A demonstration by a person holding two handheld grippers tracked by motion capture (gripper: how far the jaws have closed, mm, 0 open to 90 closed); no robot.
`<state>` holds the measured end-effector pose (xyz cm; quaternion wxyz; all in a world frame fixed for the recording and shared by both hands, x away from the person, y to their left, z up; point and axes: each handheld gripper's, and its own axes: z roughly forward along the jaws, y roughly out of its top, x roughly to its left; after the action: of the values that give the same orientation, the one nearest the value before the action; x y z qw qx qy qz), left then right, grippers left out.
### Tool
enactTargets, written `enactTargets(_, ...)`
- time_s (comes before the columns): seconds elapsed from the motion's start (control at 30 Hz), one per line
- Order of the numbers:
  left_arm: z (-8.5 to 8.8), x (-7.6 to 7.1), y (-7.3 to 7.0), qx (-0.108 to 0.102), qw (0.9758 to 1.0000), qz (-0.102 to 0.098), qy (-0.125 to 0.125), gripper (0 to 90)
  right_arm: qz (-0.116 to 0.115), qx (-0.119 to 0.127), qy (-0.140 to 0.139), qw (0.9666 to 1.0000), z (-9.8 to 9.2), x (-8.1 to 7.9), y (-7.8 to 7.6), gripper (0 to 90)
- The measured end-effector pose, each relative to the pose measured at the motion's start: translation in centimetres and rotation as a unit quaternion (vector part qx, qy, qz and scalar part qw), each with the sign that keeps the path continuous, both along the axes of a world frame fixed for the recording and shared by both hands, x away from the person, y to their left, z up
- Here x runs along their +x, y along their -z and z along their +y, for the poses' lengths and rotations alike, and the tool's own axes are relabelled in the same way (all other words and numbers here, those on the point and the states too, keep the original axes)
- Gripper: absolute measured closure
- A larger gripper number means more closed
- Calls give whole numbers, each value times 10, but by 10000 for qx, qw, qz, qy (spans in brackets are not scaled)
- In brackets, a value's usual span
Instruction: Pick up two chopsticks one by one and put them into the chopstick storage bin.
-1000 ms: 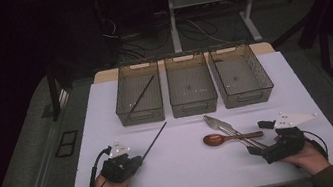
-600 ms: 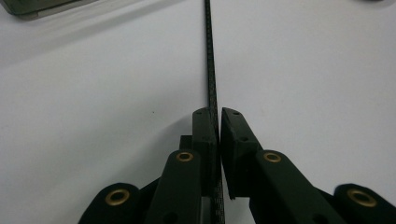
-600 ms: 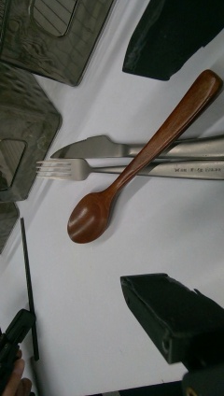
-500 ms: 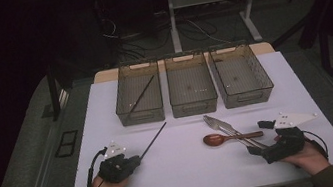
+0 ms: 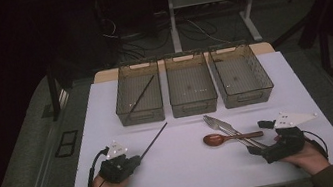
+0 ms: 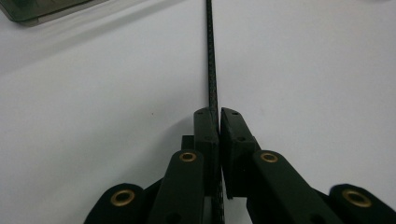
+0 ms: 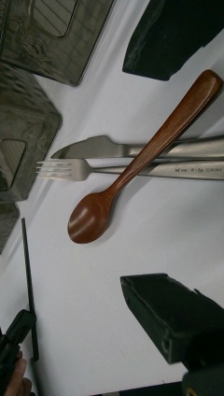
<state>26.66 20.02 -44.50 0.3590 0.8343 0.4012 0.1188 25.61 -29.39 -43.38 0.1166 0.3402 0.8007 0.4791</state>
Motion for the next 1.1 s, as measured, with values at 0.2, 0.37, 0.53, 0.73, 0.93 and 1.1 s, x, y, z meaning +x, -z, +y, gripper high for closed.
enactTargets(0.2,-2,-3,-8,-81,9998,-137,92,849,1,-8,-9,10000,0,0,0,2)
enactTargets(0.37,-6,-5,-14,-33,9994,-196,274,848,-9,-20,-21,10000,0,0,1,2)
enactTargets(0.53,-10,-8,-21,-118,9986,-257,447,848,-4,-25,-19,10000,0,1,1,2)
enactTargets(0.73,-11,-8,-27,-227,9977,-301,567,849,-5,-36,-15,10000,0,1,1,2)
enactTargets(0.93,-11,-8,-32,-309,9971,-363,587,848,-2,-71,-10,10000,1,1,1,2)
enactTargets(1.1,-13,-7,-37,-348,9967,-436,592,849,0,-45,-14,10000,1,0,1,2)
